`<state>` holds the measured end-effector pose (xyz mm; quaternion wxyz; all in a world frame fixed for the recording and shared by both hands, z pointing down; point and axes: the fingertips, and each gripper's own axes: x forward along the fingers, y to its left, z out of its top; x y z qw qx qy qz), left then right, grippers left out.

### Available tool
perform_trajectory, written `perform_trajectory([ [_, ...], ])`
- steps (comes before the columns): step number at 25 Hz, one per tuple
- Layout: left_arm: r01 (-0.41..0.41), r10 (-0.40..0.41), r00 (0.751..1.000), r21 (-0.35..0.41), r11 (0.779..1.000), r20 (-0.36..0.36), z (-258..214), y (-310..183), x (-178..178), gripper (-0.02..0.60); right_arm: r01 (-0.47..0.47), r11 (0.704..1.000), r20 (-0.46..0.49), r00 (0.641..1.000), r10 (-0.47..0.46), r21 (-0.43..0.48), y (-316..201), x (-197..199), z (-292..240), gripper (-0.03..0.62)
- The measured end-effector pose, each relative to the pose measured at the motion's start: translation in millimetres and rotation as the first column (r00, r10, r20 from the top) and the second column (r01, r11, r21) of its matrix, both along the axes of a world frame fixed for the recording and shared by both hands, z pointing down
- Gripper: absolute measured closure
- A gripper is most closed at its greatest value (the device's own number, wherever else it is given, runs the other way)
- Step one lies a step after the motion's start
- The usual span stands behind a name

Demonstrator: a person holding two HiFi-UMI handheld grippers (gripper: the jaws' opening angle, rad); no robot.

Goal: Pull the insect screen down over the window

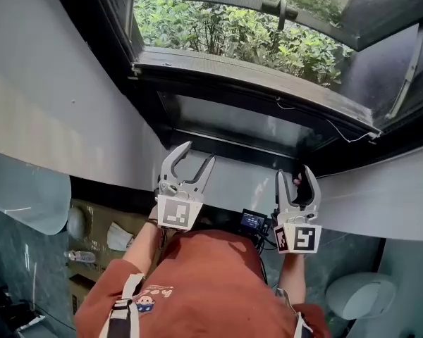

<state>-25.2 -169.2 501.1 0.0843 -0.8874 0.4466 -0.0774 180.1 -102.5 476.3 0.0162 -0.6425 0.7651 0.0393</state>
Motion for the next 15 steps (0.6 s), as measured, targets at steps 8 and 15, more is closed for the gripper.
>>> perform_trajectory([
  [8, 0.026, -0.027, 0.997, -0.009, 1.000, -0.065, 9.6, 10.3, -8.2, 0.348, -0.029, 1.000, 0.081, 0.996, 0.030, -0.009, 10.9, 2.8, 15.0, 0.341],
  [15, 0.021, -0.021, 0.998, 0.000, 1.000, -0.066, 10.1, 12.6, -4.8, 0.348, -0.034, 0.999, 0.066, 0.997, 0.034, -0.012, 10.4, 0.8, 17.2, 0.342],
])
